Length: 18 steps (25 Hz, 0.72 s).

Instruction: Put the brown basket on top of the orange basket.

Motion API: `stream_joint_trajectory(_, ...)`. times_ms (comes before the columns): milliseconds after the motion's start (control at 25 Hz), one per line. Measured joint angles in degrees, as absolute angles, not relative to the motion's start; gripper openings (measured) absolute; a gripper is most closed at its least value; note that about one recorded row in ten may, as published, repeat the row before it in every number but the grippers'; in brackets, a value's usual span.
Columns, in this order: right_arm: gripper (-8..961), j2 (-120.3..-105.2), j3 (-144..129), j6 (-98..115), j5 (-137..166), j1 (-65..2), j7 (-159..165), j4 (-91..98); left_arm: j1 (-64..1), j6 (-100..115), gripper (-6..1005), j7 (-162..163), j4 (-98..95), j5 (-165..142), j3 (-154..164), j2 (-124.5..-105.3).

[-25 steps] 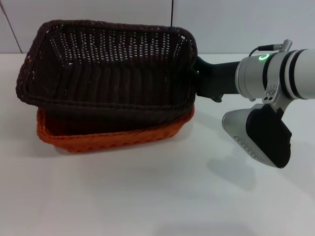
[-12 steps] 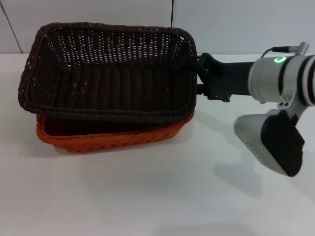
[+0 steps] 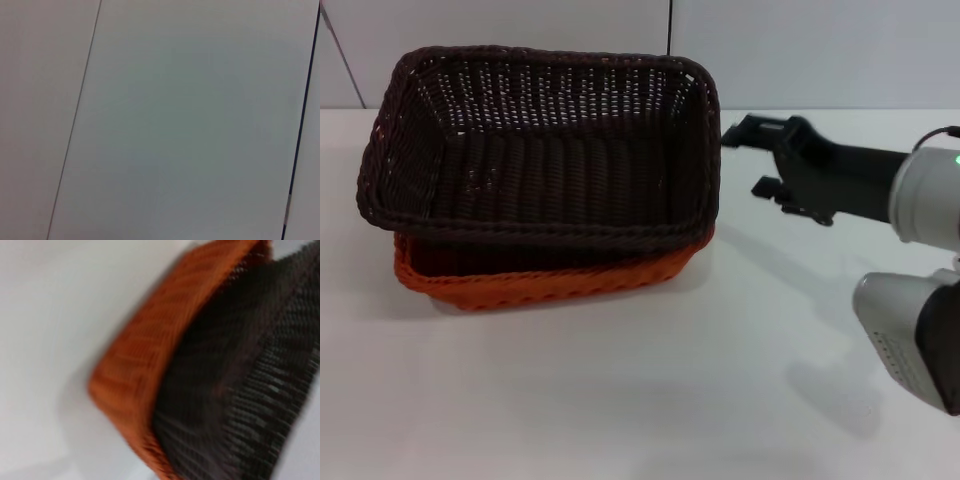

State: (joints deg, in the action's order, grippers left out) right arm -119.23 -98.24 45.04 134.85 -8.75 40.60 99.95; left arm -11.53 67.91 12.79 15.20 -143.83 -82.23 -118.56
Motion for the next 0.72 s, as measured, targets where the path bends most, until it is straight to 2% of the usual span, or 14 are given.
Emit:
stream_joint_trajectory(120,709,-119.44,-99.0,35.8,127.9,-4.5,40.6,101.0,-11.6,67.8,784,12.8,15.0,-143.9,-82.2,-118.56)
stream_joint_trajectory(160,709,-119.49,-99.7,26.9,120.1,-2.5,40.6,100.9,-11.3,67.8,784,12.7,15.1,-143.9,-82.3,-118.52)
stream_joint_trajectory(440,708,-119.29,-101.6,2.1,99.9,-0.3,41.5,95.0,-11.4,67.9,784,12.4,14.9,-143.9,-82.5,-118.38)
stream_joint_trajectory(560,709,-119.17,-103.2,-14.3,98.4,0.7,51.1,93.1,-11.5,67.8,784,12.4,14.9,-143.9,-82.6,-118.35)
stream_joint_trajectory(720,709,-119.06,-103.1,-22.9,106.5,2.4,69.6,90.0,-11.6,67.8,784,12.2,14.9,-143.9,-83.4,-118.27)
